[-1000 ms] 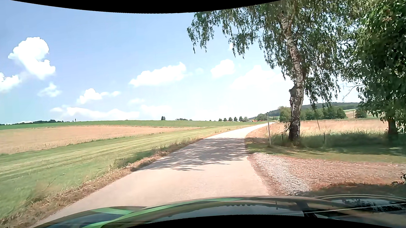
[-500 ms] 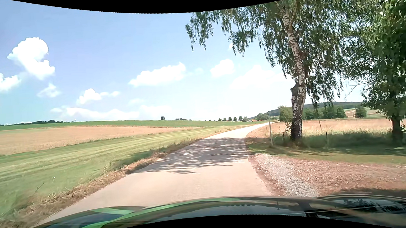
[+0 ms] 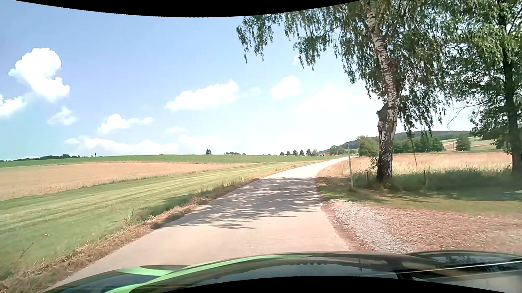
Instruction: Follow the waypoints while adhering to traffic rules and regulations
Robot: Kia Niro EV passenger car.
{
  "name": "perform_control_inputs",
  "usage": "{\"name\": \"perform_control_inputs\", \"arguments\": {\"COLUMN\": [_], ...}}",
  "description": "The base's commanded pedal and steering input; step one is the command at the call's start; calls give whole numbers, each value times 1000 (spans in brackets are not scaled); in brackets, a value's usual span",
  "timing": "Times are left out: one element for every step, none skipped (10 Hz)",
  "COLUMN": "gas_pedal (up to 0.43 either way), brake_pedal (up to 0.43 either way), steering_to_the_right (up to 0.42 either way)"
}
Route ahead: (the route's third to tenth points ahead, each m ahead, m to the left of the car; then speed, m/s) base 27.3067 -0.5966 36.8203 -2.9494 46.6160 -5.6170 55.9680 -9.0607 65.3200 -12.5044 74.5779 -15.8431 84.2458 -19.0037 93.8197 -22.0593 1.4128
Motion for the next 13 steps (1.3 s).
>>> {"name": "perform_control_inputs", "arguments": {"gas_pedal": [197, 197, 197, 197, 220, 228, 228, 228, 228, 228, 228, 228, 220], "brake_pedal": [0, 0, 0, 0, 0, 0, 0, 0, 0, 0, 0, 0, 0], "steering_to_the_right": [10, 10, 10, 10, 10, 10, 10, 9, 8, 6, 5, 6, 8]}}
